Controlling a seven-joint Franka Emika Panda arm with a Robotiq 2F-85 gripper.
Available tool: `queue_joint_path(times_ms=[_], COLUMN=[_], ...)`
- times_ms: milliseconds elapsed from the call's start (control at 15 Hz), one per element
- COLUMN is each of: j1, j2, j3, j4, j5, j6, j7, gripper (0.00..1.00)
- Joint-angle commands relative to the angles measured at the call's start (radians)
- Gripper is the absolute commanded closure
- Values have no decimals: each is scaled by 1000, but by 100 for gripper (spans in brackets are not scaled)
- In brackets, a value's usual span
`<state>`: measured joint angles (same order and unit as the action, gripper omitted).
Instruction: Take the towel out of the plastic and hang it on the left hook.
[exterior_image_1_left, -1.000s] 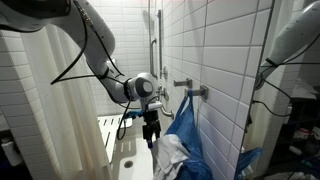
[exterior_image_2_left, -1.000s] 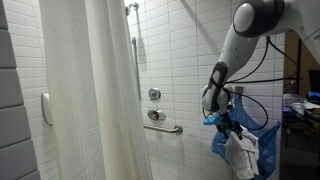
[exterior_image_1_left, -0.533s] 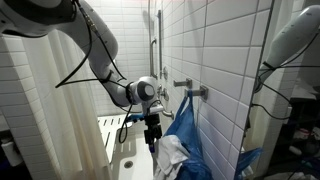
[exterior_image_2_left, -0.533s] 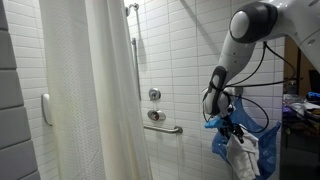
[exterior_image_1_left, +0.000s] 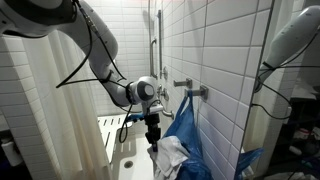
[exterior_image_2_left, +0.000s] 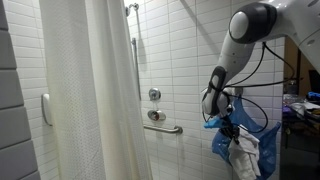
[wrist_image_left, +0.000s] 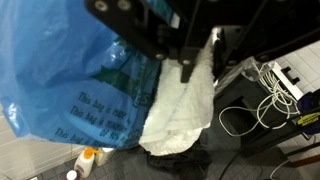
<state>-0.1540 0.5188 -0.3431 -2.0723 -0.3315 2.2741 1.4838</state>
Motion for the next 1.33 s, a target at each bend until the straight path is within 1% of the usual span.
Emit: queue_joint_path(times_ms=[0, 333, 1000, 1200, 1267], j1=[16, 18, 25, 42, 60], j2=[1, -8, -89, -136, -158], j3=[-13, -15, -22, -28, -38], j4=[5, 4, -15, -38, -54], j5=[0, -4, -25, -73, -122], j6=[-1, 3, 42, 63, 84], j7=[-6, -8, -42, -41, -29], gripper=[100, 99, 99, 99, 99])
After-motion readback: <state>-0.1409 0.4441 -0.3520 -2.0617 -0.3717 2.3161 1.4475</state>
